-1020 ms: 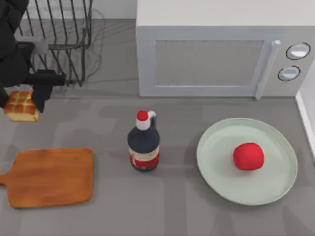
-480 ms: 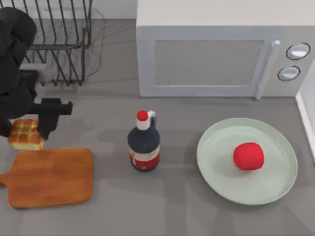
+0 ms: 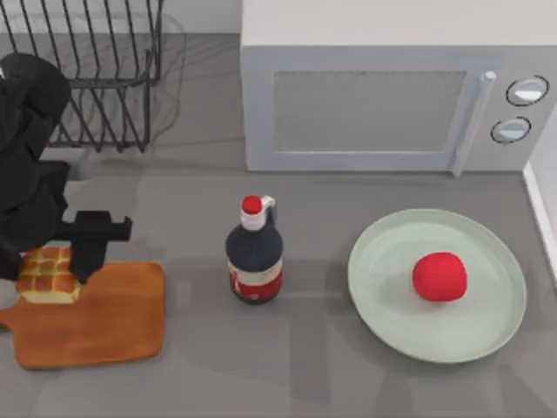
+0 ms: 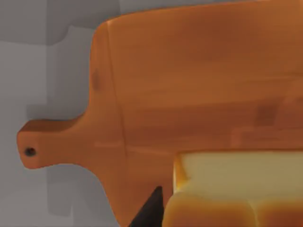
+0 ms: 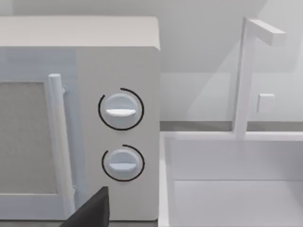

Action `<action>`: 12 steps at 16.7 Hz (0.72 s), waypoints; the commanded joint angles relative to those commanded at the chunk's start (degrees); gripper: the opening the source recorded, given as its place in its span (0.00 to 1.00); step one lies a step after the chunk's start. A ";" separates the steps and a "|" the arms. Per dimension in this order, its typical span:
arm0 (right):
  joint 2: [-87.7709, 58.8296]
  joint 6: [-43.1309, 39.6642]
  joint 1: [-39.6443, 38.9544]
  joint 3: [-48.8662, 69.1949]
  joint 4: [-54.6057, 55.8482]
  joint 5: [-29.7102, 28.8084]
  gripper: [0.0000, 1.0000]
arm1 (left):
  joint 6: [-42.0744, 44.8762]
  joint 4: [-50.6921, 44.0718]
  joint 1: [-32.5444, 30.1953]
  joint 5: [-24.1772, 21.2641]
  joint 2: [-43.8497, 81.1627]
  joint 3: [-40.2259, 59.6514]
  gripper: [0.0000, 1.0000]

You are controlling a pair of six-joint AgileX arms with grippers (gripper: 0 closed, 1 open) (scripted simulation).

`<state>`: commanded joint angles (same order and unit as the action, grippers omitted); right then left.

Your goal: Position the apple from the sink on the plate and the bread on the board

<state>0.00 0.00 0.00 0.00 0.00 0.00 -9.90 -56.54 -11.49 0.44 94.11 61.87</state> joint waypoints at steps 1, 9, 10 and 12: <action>0.00 0.00 0.00 0.00 0.00 0.00 1.00 | 0.17 -0.16 0.30 0.00 0.28 0.13 0.00; 0.00 0.00 0.00 0.00 0.00 0.00 1.00 | 0.21 3.87 0.27 0.02 0.68 -1.55 0.00; 0.00 0.00 0.00 0.00 0.00 0.00 1.00 | 0.22 4.75 0.26 0.02 0.84 -1.95 0.00; 0.00 0.00 0.00 0.00 0.00 0.00 1.00 | 0.23 6.54 0.24 0.03 1.28 -2.85 0.00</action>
<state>0.00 0.00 0.00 0.00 0.00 0.00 -9.67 -50.00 -11.24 0.46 95.39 59.01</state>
